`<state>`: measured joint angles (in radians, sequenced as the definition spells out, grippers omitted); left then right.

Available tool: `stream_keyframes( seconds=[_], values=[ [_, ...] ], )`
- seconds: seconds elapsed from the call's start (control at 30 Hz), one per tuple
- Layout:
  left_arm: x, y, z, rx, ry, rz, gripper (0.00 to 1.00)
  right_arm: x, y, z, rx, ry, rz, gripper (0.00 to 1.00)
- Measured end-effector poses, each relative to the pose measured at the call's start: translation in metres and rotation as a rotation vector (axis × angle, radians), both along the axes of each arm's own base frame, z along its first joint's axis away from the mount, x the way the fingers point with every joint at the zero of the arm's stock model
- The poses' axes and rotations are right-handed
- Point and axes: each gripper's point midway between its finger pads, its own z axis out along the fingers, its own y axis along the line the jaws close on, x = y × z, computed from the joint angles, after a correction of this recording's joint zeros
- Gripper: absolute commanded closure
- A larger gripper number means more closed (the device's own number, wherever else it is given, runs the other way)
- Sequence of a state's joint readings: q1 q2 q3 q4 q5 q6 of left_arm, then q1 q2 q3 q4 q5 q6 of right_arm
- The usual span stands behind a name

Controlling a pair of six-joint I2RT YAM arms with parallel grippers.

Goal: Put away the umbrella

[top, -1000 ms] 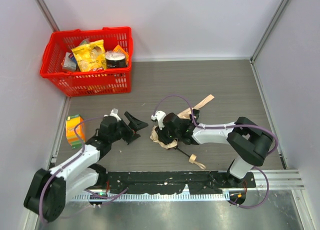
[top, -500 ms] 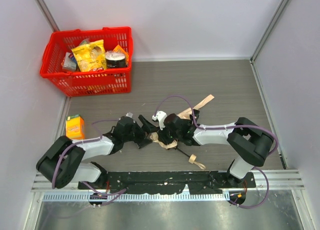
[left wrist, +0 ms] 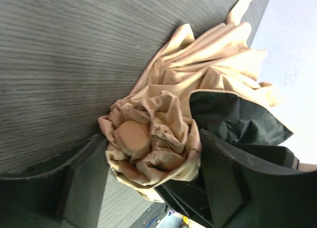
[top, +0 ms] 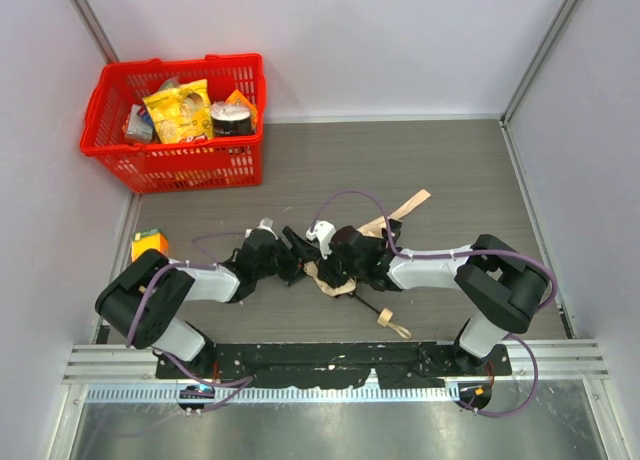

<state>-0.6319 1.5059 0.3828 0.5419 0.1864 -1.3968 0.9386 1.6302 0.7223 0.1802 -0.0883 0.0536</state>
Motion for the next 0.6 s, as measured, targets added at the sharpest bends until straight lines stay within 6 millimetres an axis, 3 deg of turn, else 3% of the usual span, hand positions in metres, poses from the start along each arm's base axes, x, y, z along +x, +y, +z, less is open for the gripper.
stream_keyframes(
  seconds=[0.13,0.23,0.33,0.43,0.5,0.57,0.6],
  values=[
    [0.001,-0.004,0.005,0.013,-0.043,-0.017,0.21,0.001,0.0,0.0,-0.002,-0.009,0.01,0.99],
    [0.004,-0.005,0.003,0.035,-0.054,-0.018,0.39,0.002,0.0,0.001,0.0,-0.015,0.014,0.99],
    [0.004,-0.004,-0.004,0.07,-0.064,-0.022,0.68,0.004,-0.001,0.001,-0.001,-0.021,0.013,0.99],
    [0.006,-0.002,-0.007,0.094,-0.071,-0.013,0.85,0.005,-0.002,0.0,-0.009,-0.029,0.022,0.99],
    [0.008,-0.002,-0.005,0.092,-0.068,-0.002,0.91,0.006,-0.002,-0.001,-0.011,-0.033,0.018,0.99],
    [0.009,-0.002,-0.003,0.092,-0.059,0.008,1.0,0.007,-0.002,0.0,-0.009,-0.033,0.012,0.81],
    [0.009,-0.001,-0.002,0.096,-0.057,0.013,1.0,0.007,-0.002,0.0,-0.006,-0.03,0.008,0.73]
  ],
)
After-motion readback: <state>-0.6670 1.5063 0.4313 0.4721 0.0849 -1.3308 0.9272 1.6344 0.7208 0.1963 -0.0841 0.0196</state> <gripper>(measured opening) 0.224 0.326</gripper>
